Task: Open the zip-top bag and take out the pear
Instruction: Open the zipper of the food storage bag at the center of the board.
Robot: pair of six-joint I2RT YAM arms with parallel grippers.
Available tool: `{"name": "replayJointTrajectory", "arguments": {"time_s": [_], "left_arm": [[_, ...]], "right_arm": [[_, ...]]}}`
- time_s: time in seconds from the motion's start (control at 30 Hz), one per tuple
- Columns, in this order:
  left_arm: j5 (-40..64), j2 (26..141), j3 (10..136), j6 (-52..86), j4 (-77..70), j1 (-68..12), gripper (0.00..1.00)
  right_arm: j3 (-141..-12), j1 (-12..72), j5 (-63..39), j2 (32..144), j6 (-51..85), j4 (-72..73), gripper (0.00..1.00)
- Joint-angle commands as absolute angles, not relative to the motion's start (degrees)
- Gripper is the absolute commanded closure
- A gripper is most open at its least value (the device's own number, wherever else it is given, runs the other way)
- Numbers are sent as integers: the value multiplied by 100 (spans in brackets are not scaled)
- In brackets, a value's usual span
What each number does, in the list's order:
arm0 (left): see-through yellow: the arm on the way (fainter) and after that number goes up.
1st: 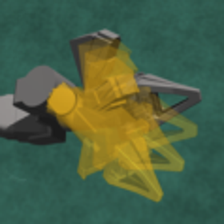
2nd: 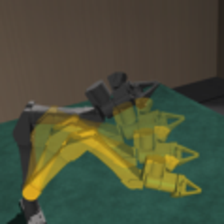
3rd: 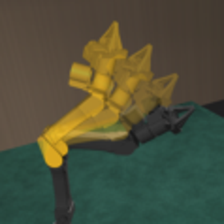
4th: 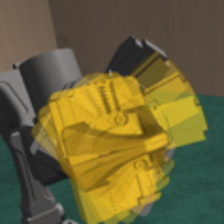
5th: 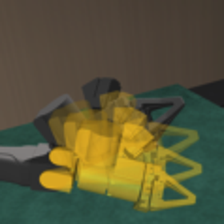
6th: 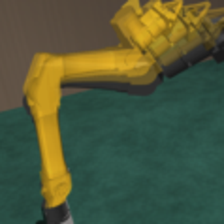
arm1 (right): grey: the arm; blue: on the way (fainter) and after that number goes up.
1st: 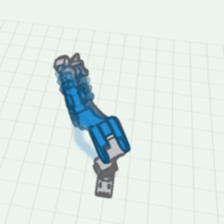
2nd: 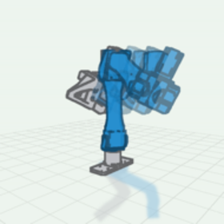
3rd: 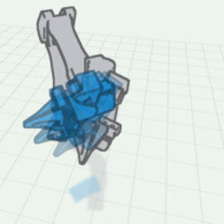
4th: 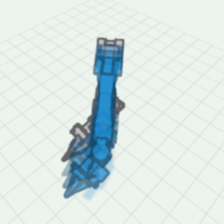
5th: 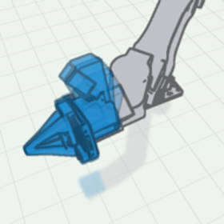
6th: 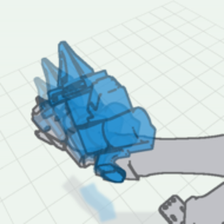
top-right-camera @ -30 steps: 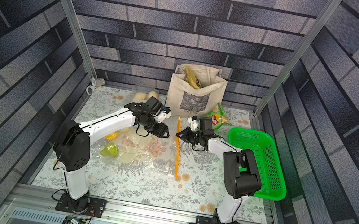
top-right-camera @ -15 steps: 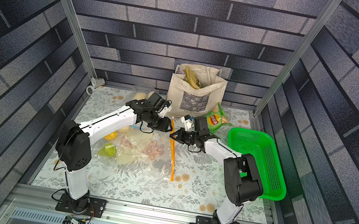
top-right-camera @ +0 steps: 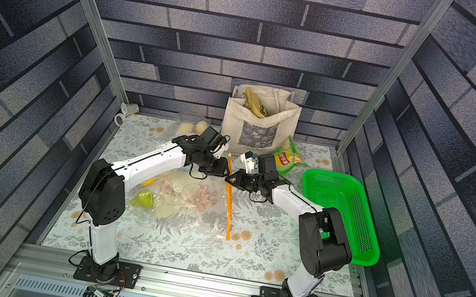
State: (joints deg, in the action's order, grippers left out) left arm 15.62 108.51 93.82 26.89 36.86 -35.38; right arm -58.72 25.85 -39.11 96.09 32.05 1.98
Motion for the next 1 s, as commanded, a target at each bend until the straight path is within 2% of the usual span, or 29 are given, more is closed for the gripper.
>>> {"name": "replayJointTrajectory", "arguments": {"time_s": [0.0,0.13,0.2,0.33,0.43,0.53,0.63,0.83,0.97], "left_arm": [[1436,11028,9481,2784,3736,-3538,60],[1530,11120,9521,2804,3712,-3550,60],[1496,11170,9587,2790,3777,-3543,63],[1484,11187,9624,2714,3853,-3550,85],[1485,11197,9656,2626,3920,-3550,100],[1468,11188,9667,2540,3955,-3518,100],[1549,11205,9691,2458,3991,-3459,100],[1683,11147,9742,2244,4106,-3385,100],[1784,11059,9747,2130,4181,-3381,100]], "right_arm": [[-5776,2645,-3973,9361,3070,316,98],[-5766,2671,-3995,9345,3036,317,98],[-5755,2673,-3990,9319,3017,325,98],[-5756,2673,-3939,9290,2972,275,97],[-5757,2674,-3874,9282,2939,222,91],[-5774,2672,-3798,9178,2853,65,70],[-5770,2634,-3680,8925,2740,-229,58],[-5602,2358,-3573,8645,2834,-675,47],[-5608,2329,-3570,8812,2837,-894,44]]}}
